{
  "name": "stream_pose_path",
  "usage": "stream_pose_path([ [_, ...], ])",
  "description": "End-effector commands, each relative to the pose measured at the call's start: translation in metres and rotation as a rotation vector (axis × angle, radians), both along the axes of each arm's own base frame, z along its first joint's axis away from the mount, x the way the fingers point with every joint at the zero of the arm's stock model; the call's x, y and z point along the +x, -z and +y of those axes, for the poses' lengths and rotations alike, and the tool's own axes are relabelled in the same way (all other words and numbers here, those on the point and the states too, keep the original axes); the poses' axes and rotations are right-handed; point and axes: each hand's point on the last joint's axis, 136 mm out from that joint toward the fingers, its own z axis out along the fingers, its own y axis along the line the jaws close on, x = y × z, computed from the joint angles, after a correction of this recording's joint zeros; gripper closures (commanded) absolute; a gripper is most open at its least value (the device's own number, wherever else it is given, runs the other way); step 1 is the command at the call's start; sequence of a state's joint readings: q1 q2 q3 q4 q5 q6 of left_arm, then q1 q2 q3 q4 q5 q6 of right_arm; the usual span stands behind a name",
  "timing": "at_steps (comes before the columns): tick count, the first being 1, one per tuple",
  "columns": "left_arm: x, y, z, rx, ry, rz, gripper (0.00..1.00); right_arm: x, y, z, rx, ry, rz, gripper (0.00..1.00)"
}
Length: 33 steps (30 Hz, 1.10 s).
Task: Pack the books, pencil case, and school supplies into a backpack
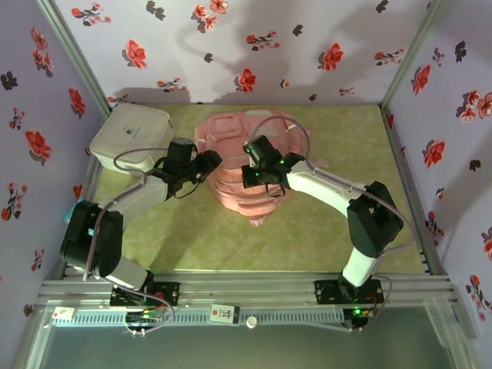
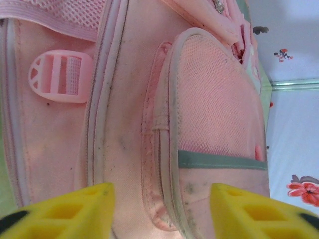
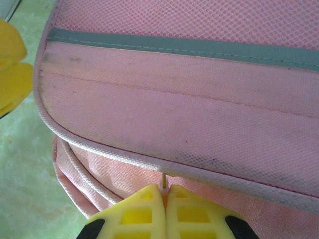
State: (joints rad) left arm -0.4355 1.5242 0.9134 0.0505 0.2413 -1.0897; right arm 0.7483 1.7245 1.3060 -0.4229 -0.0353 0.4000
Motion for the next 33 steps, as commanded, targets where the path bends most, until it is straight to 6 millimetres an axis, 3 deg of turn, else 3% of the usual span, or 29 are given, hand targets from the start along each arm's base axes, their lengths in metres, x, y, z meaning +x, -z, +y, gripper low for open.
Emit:
stream_pose_path([
  [1, 0.011, -0.011, -0.011, -0.048, 0.012, -0.028, 0.59, 0.004, -0.012, 0.012, 0.055, -0.006, -0.020, 1.00],
  [11, 0.017, -0.001, -0.018, -0.046, 0.026, -0.014, 0.78, 0.005, -0.010, 0.009, 0.046, 0.013, -0.021, 1.00],
  [17, 0.020, 0.004, -0.018, -0.033, 0.023, -0.014, 0.93, 0.007, -0.007, -0.003, 0.010, 0.048, -0.033, 1.00],
  [19, 0.021, 0.005, -0.015, -0.019, 0.017, -0.021, 1.00, 0.008, -0.005, -0.014, -0.013, 0.073, -0.039, 1.00],
  [28, 0.022, 0.008, 0.002, 0.049, 0.015, -0.025, 1.00, 0.021, 0.009, -0.105, -0.098, 0.253, -0.042, 1.00],
  [33, 0.021, 0.012, 0.005, 0.077, 0.027, -0.020, 1.00, 0.030, 0.006, -0.132, -0.120, 0.308, -0.054, 1.00],
])
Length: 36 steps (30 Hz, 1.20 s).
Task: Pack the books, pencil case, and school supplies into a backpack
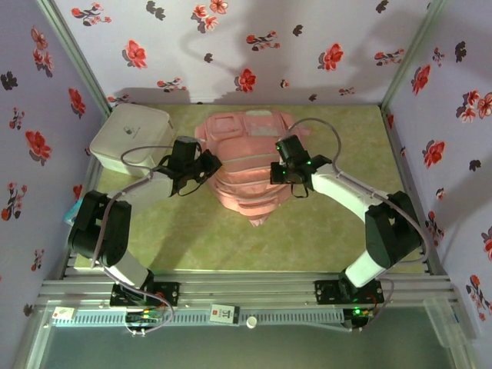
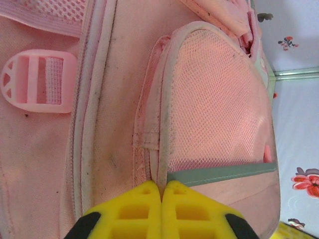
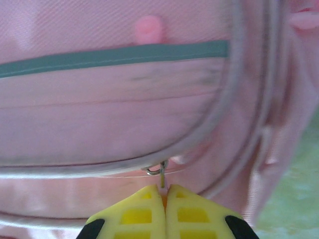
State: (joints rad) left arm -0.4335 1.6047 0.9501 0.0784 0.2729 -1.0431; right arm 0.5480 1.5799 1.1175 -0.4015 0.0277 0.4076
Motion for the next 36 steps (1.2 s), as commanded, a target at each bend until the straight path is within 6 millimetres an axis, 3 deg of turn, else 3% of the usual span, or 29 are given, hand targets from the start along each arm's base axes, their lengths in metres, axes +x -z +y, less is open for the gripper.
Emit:
stream_pose_path([
  [1, 0.010, -0.001, 0.015, 0.070, -0.015, -0.019, 1.00, 0.008, -0.007, -0.030, -0.077, 0.067, -0.040, 1.00],
  [6, 0.010, -0.003, 0.020, 0.178, 0.030, -0.013, 1.00, 0.006, -0.009, -0.013, -0.022, 0.005, -0.023, 1.00],
  [9, 0.010, -0.011, 0.034, 0.277, 0.017, -0.025, 0.74, 0.003, -0.015, 0.008, -0.001, -0.064, -0.034, 1.00],
  [12, 0.006, -0.027, 0.053, 0.362, -0.023, -0.055, 0.61, 0.000, -0.022, 0.034, 0.001, -0.136, -0.051, 1.00],
  [17, -0.005, -0.040, 0.071, 0.382, -0.103, -0.074, 0.56, -0.008, -0.027, 0.089, 0.111, -0.232, -0.034, 1.00],
  [22, -0.011, -0.034, 0.060, 0.254, -0.128, -0.062, 0.47, -0.019, -0.027, 0.131, 0.180, -0.293, -0.014, 1.00],
  [30, 0.011, -0.034, 0.017, 0.017, -0.066, -0.075, 0.46, -0.032, -0.019, 0.138, 0.207, -0.315, 0.028, 1.00],
  [36, 0.017, -0.013, 0.013, -0.005, -0.098, -0.022, 0.60, -0.034, -0.017, 0.133, 0.200, -0.300, 0.031, 1.00],
])
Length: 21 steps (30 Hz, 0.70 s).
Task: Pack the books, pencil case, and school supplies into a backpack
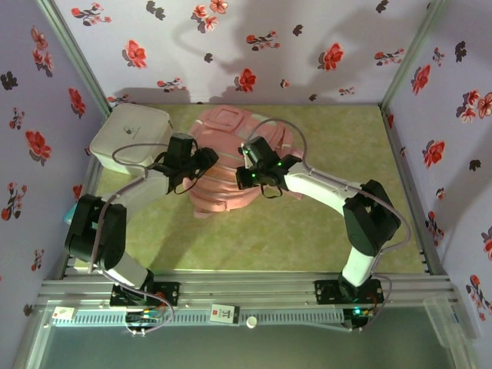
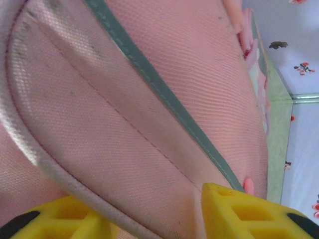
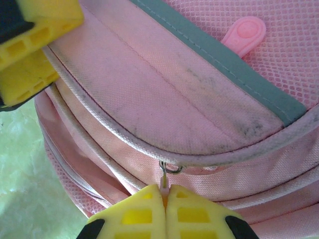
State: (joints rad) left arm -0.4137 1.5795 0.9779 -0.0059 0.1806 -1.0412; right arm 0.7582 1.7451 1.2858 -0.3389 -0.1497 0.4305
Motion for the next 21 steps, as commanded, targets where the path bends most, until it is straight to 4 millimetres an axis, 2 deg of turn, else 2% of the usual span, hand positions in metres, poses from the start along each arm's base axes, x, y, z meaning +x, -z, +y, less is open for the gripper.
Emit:
stream_pose_path([
  [1, 0.009, -0.004, -0.008, -0.066, -0.020, -0.022, 0.66, -0.001, -0.008, 0.002, 0.033, 0.007, -0.010, 1.00],
  [4, 0.006, 0.001, -0.002, -0.049, -0.042, -0.017, 0.78, 0.002, -0.002, -0.010, -0.013, 0.047, -0.030, 1.00],
  [7, 0.003, 0.003, 0.004, -0.009, -0.045, -0.013, 0.89, 0.008, 0.006, -0.034, -0.087, 0.116, -0.073, 1.00],
  [12, -0.002, 0.000, 0.008, 0.044, -0.020, -0.017, 1.00, 0.017, 0.015, -0.071, -0.122, 0.194, -0.063, 1.00],
  [21, -0.023, 0.001, -0.014, 0.120, 0.178, 0.003, 1.00, 0.050, 0.003, -0.115, -0.161, 0.309, -0.084, 1.00],
])
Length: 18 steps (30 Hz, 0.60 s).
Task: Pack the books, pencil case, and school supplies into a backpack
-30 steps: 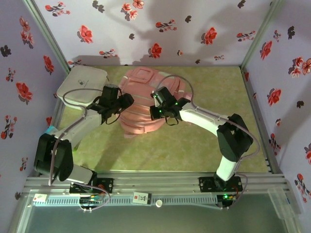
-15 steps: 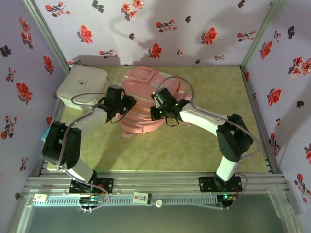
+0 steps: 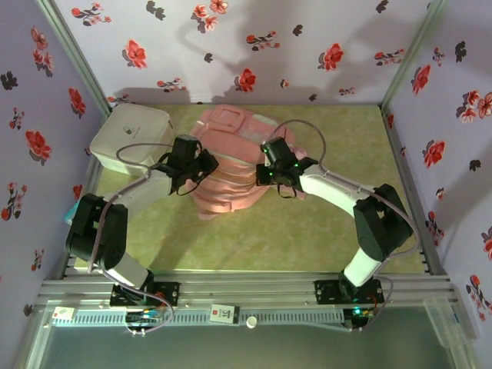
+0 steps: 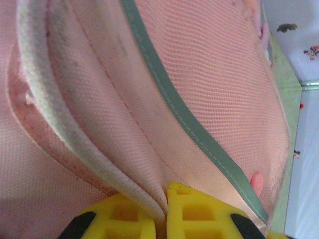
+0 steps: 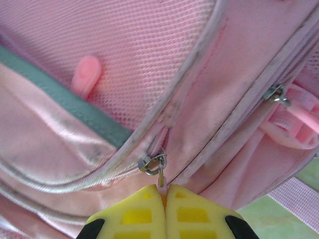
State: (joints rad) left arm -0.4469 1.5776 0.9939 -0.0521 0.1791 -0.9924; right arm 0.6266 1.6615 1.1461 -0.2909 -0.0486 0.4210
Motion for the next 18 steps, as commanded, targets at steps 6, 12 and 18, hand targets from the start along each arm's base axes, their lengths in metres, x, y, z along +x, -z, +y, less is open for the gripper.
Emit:
stream_pose_path([
  [6, -0.025, 0.001, -0.028, 0.082, 0.268, 0.002, 1.00, 0.037, -0.012, -0.083, -0.063, 0.278, 0.008, 1.00],
  [12, -0.024, -0.004, -0.058, 0.108, 0.404, -0.012, 1.00, 0.044, -0.012, -0.113, 0.001, 0.360, 0.059, 0.95],
  [18, -0.010, -0.006, -0.073, 0.111, 0.449, -0.035, 1.00, 0.051, -0.015, -0.128, -0.036, 0.340, 0.043, 0.91],
])
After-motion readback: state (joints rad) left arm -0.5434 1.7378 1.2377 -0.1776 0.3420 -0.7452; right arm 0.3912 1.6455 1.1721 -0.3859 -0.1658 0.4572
